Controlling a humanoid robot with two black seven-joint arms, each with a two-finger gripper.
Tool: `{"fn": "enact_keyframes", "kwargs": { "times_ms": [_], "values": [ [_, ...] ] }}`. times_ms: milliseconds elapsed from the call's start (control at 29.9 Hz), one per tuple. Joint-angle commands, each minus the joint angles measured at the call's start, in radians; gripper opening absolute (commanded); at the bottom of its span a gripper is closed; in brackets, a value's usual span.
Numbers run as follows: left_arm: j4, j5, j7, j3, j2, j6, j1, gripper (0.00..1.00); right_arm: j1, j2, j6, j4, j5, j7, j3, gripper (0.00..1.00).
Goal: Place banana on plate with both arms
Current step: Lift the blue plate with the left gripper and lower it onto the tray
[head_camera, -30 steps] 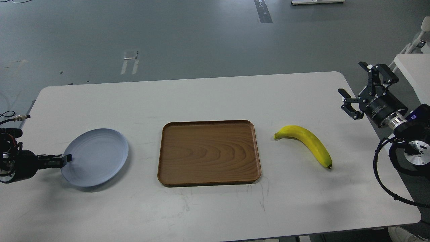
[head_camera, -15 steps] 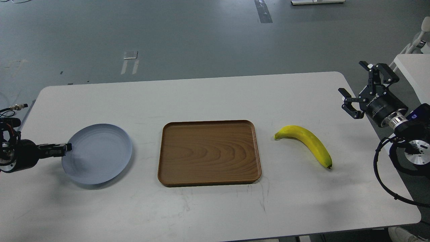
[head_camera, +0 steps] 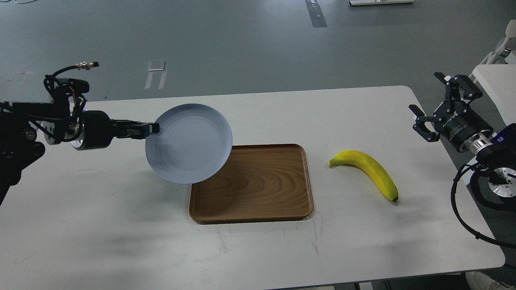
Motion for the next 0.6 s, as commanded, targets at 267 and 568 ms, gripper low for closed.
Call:
{"fn": "enact_keyframes", "kwargs": {
  "times_ms": [267,568],
  "values": [
    [0.154,0.021,0.060,0.121,-0.295,0.000,-0.068,0.00,-0.004,-0.061,0.000,0.001,0.000,0.000,0.007,1.00],
    [0.293,0.019,0.058,0.190,-0.429,-0.002,-0.092,0.00,-0.007,-0.081,0.000,0.001,0.000,0.000,0.007,1.00]
  ]
}}
